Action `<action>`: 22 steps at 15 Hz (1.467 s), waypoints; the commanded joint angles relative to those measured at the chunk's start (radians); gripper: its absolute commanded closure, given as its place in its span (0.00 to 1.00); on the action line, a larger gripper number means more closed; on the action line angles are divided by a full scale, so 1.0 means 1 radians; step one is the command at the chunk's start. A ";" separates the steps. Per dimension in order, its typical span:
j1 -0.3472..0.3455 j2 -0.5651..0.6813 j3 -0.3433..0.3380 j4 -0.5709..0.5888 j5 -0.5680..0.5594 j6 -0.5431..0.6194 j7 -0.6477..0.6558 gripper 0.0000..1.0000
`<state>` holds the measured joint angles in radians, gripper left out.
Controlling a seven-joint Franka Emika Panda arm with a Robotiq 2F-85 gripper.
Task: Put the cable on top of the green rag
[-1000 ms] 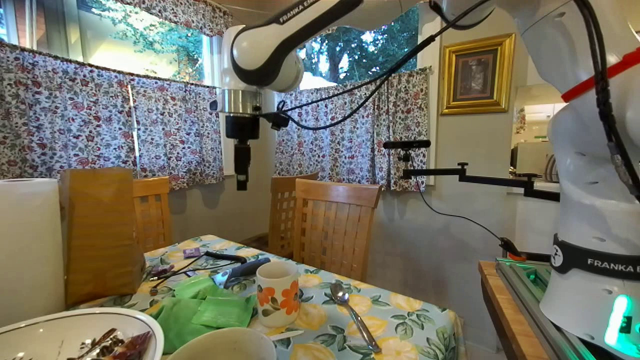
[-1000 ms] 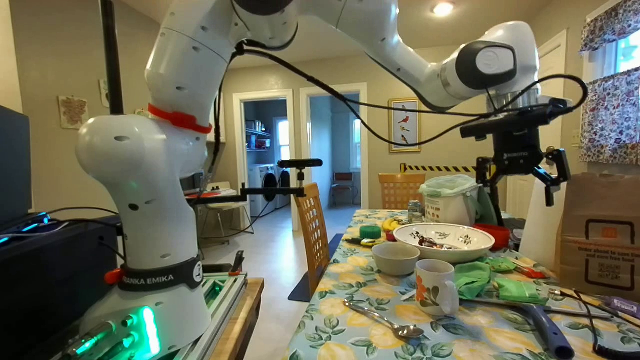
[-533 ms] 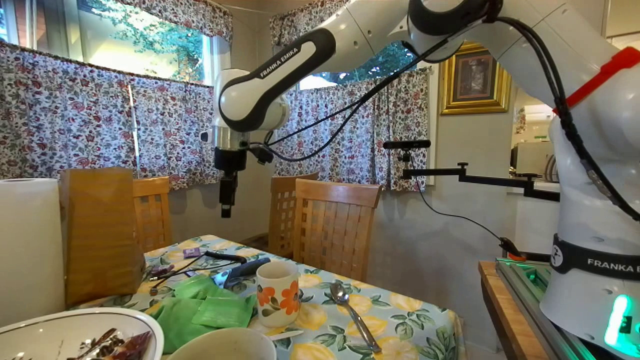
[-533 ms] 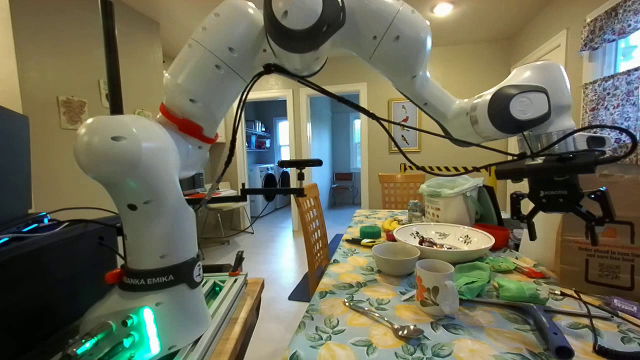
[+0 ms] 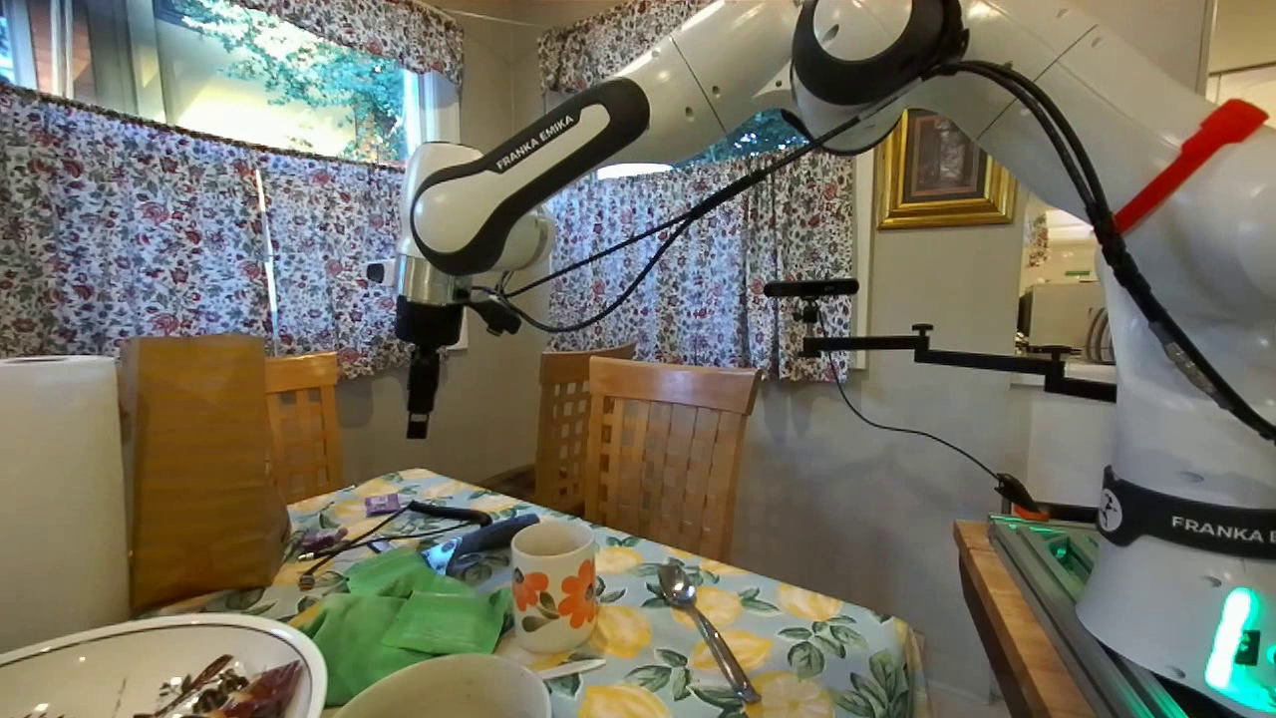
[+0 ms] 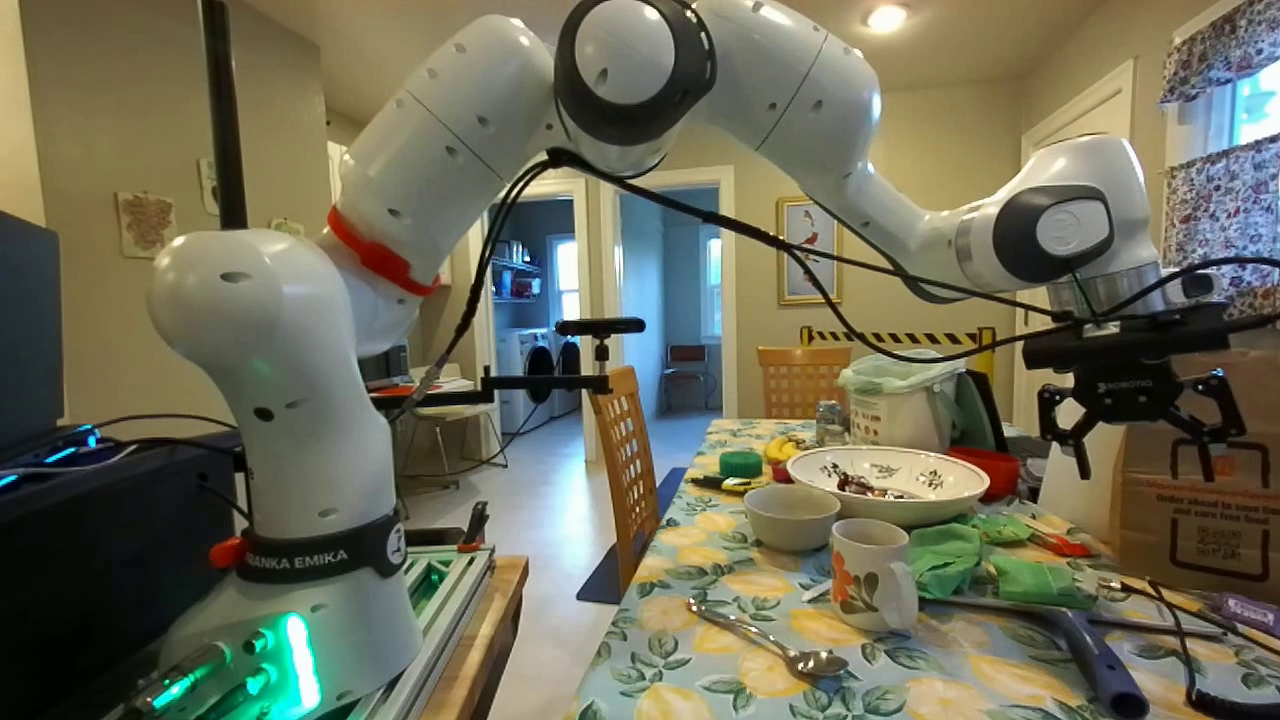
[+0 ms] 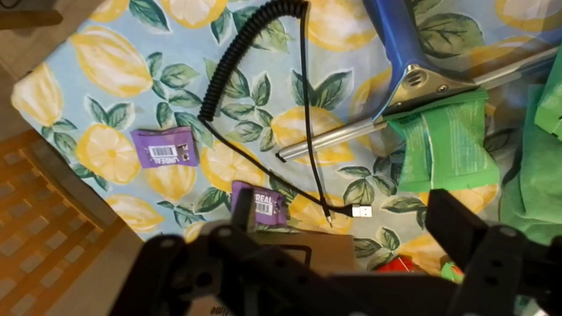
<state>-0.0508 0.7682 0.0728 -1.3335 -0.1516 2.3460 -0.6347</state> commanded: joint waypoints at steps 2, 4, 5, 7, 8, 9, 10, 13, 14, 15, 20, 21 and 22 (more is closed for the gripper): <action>-0.017 0.016 0.025 0.012 0.039 0.000 0.016 0.00; -0.025 0.058 0.043 0.048 0.083 -0.020 0.024 0.00; -0.027 0.077 0.048 0.067 0.100 -0.024 0.034 0.00; -0.024 0.113 0.044 0.103 0.108 -0.018 0.060 0.00; -0.021 0.130 0.040 0.120 0.108 -0.016 0.074 0.00; -0.020 0.147 0.038 0.140 0.105 -0.015 0.084 0.00; -0.018 0.166 0.036 0.163 0.098 -0.013 0.091 0.00; -0.012 0.222 0.030 0.233 0.083 -0.005 0.108 0.00; -0.007 0.242 0.025 0.255 0.075 -0.005 0.110 0.00; -0.003 0.257 0.021 0.274 0.068 -0.009 0.108 0.00; 0.013 0.332 0.002 0.353 0.033 -0.012 0.098 0.00; 0.014 0.343 0.001 0.366 0.030 -0.013 0.095 0.00; 0.015 0.354 -0.001 0.380 0.025 -0.013 0.094 0.00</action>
<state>-0.0456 1.0473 0.0821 -1.0672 -0.0969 2.3404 -0.5270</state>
